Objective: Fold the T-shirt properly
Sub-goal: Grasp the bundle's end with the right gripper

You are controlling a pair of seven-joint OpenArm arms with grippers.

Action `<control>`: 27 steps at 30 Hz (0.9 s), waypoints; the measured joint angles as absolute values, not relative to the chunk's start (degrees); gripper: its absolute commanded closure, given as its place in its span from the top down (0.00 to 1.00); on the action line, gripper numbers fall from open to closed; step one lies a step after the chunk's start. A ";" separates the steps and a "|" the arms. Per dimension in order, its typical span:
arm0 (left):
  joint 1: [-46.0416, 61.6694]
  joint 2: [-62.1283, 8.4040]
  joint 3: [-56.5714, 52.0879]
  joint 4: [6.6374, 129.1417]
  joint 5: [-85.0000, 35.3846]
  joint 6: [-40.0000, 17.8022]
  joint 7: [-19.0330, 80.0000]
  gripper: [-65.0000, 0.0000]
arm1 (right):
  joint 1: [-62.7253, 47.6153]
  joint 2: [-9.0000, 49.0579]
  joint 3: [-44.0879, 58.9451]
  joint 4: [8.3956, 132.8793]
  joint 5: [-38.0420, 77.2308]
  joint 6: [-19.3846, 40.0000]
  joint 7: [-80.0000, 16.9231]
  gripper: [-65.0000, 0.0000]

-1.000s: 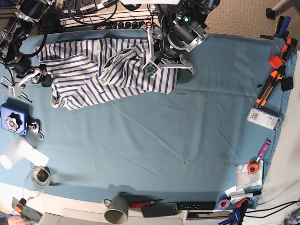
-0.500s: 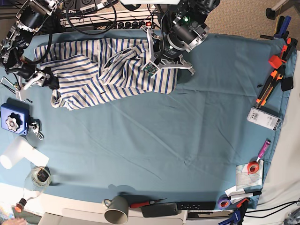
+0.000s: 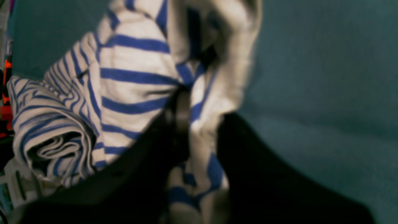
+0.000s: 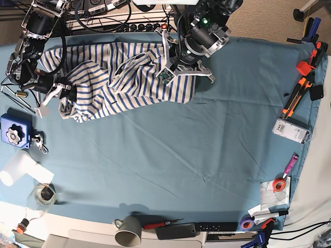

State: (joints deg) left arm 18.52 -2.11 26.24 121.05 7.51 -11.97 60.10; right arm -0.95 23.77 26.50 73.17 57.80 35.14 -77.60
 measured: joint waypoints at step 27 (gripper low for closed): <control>20.93 -2.22 26.22 121.05 19.33 -3.68 63.42 0.00 | -9.43 24.45 26.06 99.09 75.24 38.98 -81.41 0.00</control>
State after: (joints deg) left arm 20.93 -2.22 26.22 121.05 19.33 -3.68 63.42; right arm -9.43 24.45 26.06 99.09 75.24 38.98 -81.41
